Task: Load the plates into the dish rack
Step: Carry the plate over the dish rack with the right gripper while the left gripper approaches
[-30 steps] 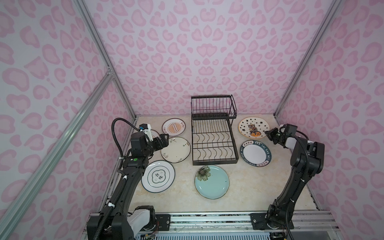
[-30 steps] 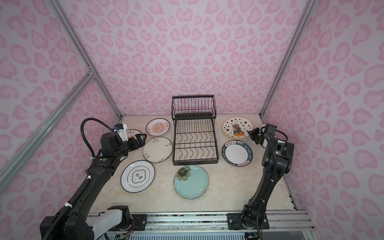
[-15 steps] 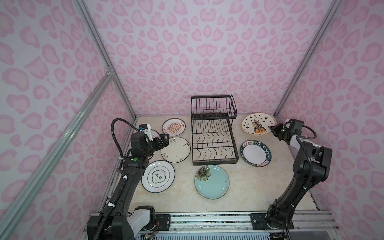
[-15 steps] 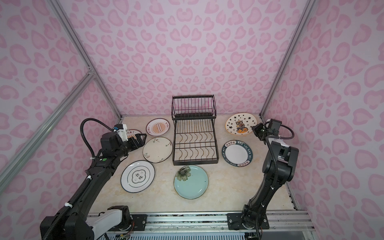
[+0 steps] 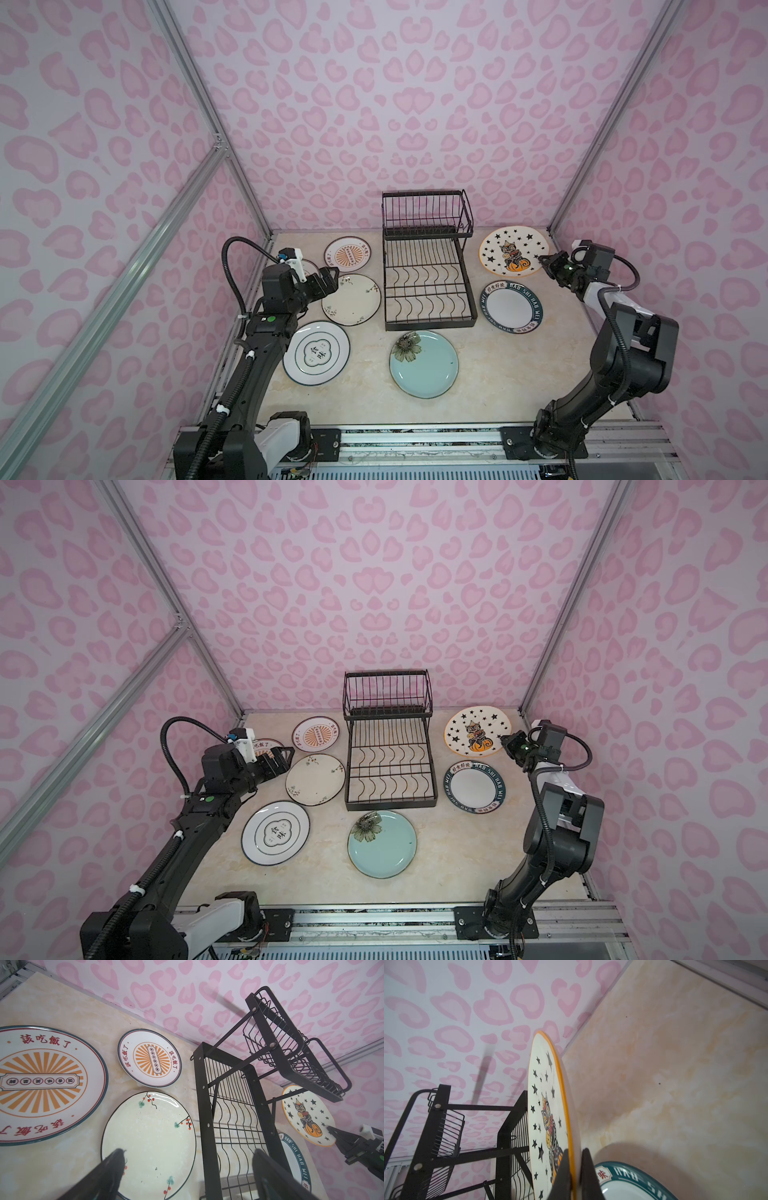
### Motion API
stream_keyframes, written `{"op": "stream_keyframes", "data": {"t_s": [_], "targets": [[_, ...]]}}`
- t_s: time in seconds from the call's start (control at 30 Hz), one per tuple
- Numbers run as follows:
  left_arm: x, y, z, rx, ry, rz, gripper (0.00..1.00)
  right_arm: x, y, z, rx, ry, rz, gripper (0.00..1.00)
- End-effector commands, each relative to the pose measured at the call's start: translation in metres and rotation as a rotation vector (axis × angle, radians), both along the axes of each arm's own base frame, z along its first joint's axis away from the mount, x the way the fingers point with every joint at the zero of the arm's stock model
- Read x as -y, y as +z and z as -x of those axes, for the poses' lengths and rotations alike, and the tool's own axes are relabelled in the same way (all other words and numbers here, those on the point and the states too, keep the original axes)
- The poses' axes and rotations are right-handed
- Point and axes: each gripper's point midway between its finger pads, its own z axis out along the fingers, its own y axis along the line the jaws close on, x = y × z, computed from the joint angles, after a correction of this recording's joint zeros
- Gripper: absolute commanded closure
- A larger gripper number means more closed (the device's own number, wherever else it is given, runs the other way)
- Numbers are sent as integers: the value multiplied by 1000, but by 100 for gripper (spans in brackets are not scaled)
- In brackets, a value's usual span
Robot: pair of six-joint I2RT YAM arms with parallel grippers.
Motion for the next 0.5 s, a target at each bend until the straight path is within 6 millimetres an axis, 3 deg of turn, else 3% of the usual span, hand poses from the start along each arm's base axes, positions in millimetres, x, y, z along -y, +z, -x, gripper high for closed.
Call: {"op": "stream_keyframes", "data": {"t_s": [0.0,0.2,0.3,0.47], "targets": [[5,8,-5,35,-15,21,2,-18,23,8,112,61,-12,100],[13,5,-7,27,-44,30,3,-38,35,48,121,76,-1,100],[17,4,-8,27,-55,39,2,-48,50,68,129,88,38,100],[35,-1,-11,16,-104,65,2,-81,65,93,137,167,67,100]]}}
